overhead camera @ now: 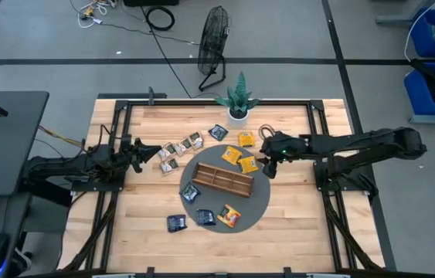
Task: Pick & Place Tea
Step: Put the yellow tea bag into the right section of the wooden organizer
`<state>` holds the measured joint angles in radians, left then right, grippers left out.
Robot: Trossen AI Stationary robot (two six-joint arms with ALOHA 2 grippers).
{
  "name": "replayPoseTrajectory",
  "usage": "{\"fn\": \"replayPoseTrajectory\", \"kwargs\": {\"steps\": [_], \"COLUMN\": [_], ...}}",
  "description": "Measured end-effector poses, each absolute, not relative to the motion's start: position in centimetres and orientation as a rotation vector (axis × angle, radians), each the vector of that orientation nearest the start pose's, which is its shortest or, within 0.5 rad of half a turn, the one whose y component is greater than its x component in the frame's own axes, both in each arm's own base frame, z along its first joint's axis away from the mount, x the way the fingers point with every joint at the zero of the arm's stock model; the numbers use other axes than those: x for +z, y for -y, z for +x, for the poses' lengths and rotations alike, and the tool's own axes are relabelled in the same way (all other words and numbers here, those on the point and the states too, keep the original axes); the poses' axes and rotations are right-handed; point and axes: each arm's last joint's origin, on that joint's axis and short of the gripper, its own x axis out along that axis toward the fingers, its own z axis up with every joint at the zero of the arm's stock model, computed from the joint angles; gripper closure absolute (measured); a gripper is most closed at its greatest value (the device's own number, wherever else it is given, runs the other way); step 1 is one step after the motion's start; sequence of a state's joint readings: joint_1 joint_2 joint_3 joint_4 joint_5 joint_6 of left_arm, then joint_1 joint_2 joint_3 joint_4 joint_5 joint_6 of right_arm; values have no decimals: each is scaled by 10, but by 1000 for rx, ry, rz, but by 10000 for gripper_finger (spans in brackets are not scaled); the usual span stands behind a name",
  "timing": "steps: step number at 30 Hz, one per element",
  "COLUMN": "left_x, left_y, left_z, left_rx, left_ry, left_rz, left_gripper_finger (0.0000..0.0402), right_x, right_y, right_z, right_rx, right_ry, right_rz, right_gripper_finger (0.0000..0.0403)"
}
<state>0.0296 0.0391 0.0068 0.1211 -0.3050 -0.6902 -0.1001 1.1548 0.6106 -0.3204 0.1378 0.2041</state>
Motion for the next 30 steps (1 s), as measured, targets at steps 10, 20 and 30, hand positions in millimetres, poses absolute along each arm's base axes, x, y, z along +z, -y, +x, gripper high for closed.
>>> {"fn": "replayPoseTrajectory", "kwargs": {"steps": [10,20,30], "left_x": [174,174,174], "left_y": [-12,-12,-12], "left_z": [98,98,98], "left_rx": [288,288,287], "left_ry": [206,206,207], "left_rz": [-728,-729,-735], "left_gripper_finger": [390,390,390], "right_x": [158,138,124], "right_y": [40,45,52], "right_z": [237,248,252], "right_rx": [-268,-212,-154], "right_ry": [-956,-1001,-1032], "right_rz": [148,0,16], "right_gripper_finger": [178,163,183]}}
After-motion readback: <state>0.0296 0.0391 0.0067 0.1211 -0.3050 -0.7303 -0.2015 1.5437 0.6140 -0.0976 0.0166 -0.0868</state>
